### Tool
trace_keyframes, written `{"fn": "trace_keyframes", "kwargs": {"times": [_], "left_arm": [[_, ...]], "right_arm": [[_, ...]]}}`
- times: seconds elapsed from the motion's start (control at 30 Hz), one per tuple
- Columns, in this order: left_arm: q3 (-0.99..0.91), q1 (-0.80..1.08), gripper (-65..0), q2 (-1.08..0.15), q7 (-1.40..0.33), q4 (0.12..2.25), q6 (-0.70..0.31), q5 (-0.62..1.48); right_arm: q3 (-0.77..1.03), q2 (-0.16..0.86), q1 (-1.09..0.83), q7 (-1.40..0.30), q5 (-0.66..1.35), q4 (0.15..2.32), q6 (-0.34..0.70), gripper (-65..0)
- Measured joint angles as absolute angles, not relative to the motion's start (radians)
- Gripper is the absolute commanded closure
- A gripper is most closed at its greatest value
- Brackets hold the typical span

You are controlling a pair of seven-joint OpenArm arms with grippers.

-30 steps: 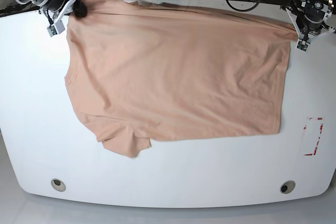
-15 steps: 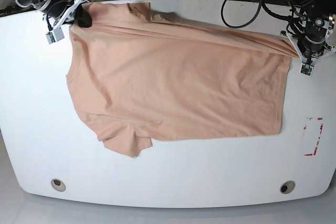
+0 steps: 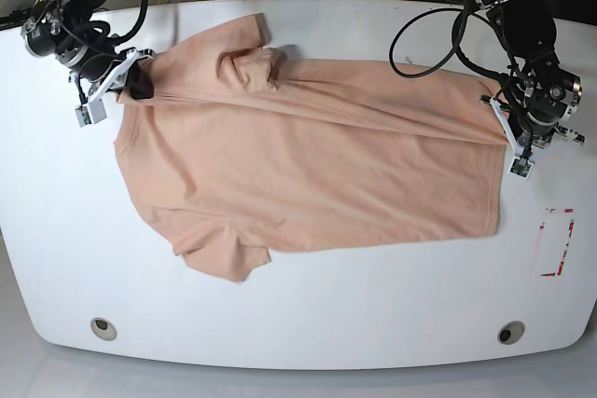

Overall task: Fold the T-shirt properly
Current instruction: 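Release the shirt and open both grippers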

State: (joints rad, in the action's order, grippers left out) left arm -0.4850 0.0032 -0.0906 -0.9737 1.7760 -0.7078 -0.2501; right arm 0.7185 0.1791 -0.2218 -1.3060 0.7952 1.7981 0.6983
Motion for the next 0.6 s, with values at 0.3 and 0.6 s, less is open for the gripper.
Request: {"fn": "trace_keyframes", "kwargs": {"times": [0.3,0.6], "left_arm": [[-0.472,-0.102,-9.4,-0.102,-0.916,1.593,-0.708,-0.25],[-0.391,-0.112,-44.7,-0.159,-0.919,1.535,-0.704,-0.257]], "right_arm": [[0.718,0.195,-0.077,-1.305,0.693,1.643,0.699,-21.6],[0.725,0.213,-0.128,-1.313,0.762,1.671,0.696,-53.0]]}}
